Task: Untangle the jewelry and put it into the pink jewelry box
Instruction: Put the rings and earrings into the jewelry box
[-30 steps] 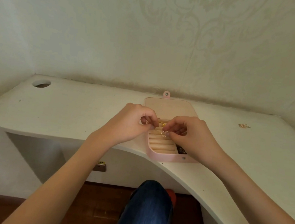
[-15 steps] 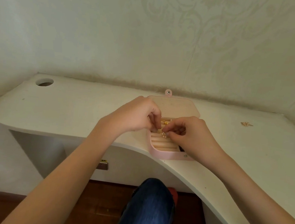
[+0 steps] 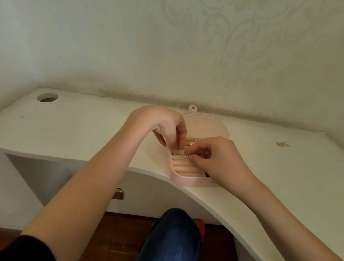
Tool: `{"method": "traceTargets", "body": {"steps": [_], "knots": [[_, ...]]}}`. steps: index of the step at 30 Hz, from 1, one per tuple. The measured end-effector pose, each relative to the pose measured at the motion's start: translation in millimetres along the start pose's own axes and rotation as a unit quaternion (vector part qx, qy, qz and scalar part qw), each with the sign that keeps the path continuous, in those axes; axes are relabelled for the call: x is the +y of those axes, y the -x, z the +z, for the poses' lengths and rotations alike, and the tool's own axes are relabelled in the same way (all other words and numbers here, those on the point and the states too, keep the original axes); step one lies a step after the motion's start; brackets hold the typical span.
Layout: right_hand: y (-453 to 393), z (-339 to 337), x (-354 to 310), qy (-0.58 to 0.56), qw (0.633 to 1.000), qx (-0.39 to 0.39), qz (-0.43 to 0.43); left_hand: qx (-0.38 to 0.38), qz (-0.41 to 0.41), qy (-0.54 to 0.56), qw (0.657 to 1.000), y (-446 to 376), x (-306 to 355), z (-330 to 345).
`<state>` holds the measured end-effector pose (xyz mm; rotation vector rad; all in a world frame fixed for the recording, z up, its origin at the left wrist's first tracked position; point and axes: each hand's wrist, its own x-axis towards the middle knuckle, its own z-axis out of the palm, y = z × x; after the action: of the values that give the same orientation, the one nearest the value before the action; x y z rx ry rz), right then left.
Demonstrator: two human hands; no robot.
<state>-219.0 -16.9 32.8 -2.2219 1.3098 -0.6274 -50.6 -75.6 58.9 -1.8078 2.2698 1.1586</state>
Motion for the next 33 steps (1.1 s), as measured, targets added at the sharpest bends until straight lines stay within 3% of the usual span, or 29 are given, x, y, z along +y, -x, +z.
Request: {"method": "traceTargets", "body": {"steps": [19,24,29,33], "knots": [[31,-4,7,0.018,0.997,-0.026,-0.077,-0.049,0.007,0.041,0.998,3,-3,-6],[36,-19,7,-0.064,0.995,-0.039,-0.066,-0.035,0.024,0.063,0.997,8,-8,-5],[11,-60,62,-0.088,0.990,0.112,0.013,0.032,0.037,0.076,0.996,7,-8,0],[-9,-93,140,-0.030,0.955,0.275,0.107,0.107,0.063,0.107,0.986,6,-10,12]]}}
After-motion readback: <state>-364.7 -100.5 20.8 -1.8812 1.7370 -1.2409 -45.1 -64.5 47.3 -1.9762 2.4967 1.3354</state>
